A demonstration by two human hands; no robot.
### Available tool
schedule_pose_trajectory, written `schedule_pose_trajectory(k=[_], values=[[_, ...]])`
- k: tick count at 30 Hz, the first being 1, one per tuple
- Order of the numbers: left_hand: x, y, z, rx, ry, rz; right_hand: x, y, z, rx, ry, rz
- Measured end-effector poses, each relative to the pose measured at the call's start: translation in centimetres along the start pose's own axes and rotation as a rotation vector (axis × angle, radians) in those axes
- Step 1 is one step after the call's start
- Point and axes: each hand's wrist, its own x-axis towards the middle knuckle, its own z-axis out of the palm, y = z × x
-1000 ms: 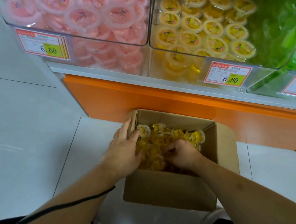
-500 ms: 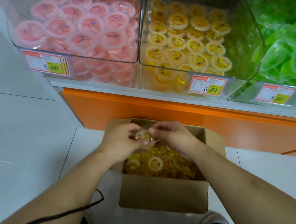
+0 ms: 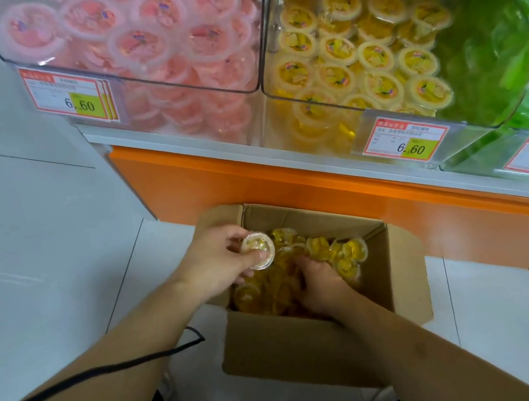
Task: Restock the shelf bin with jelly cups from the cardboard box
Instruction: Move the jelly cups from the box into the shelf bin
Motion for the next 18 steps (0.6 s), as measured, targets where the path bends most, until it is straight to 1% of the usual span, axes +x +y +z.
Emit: schedule_pose_trajectory(k=[4, 7, 10, 14, 18], values=[[-0.5, 0.3, 0.1, 0.016, -0.007, -0.005, -0.9, 0.2, -0.4, 0.051, 0.003, 0.009], [-1.4, 1.1, -0.4, 0.023, -0.014, 0.006, -2.7, 0.0, -2.6, 0.218, 0.02, 0.014], [-2.7, 3.2, -1.3, -0.015, -0.032, 0.025, -5.1, -1.2, -6.5, 0.358, 0.075, -0.048], [-5.0, 7.9, -2.2, -0.072, -0.061, 0.061, -8.8, -4.2, -12.7, 0.606, 0.142, -0.119], [-8.3, 13.2, -2.9, -0.169, -0.074, 0.138, -14.3, -7.3, -18.2, 0.67, 0.27, -0.225]])
